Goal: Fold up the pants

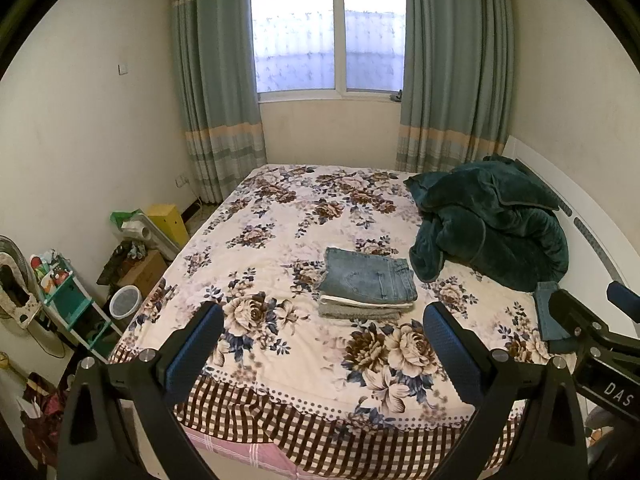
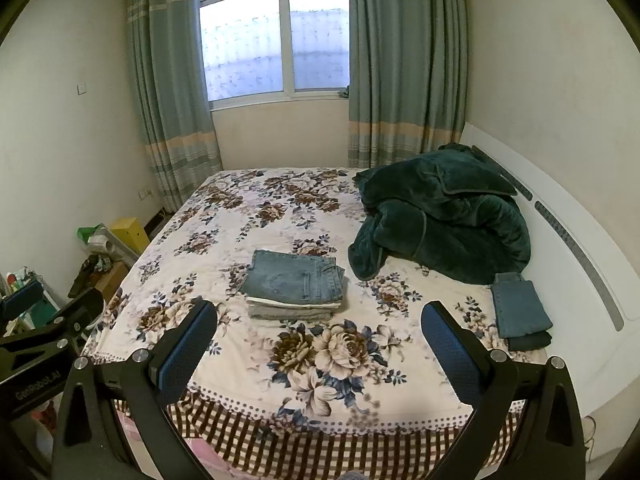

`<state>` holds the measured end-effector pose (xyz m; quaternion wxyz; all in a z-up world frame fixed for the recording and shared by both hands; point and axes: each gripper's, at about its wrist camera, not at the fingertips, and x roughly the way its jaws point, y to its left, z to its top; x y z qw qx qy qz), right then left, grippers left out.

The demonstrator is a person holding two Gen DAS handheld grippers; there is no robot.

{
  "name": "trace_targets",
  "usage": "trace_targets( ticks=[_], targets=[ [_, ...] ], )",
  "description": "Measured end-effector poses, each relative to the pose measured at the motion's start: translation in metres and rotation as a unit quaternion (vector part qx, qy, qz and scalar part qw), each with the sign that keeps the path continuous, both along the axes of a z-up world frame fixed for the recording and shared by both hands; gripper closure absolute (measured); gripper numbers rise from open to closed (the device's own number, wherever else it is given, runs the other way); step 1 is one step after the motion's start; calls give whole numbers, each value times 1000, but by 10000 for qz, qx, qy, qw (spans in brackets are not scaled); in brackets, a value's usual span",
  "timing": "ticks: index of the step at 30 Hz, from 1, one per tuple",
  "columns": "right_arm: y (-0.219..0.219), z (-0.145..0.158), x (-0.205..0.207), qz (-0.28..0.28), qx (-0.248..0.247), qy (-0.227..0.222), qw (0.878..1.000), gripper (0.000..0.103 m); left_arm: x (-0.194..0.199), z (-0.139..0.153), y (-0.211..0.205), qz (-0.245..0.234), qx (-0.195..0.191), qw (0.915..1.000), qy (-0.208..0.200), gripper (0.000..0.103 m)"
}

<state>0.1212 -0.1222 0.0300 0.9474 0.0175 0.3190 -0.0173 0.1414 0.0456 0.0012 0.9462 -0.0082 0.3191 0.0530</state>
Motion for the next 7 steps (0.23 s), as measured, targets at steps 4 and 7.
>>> trace_targets(
  ticks=[4,7],
  targets=[
    [4,0,-2,13,5,-5,10000,0,-4,3,1,37,3,10000,-46,1],
    [7,0,-3,21,9,-11,10000,0,-8,5,2,45,4,10000,-83,1]
  ],
)
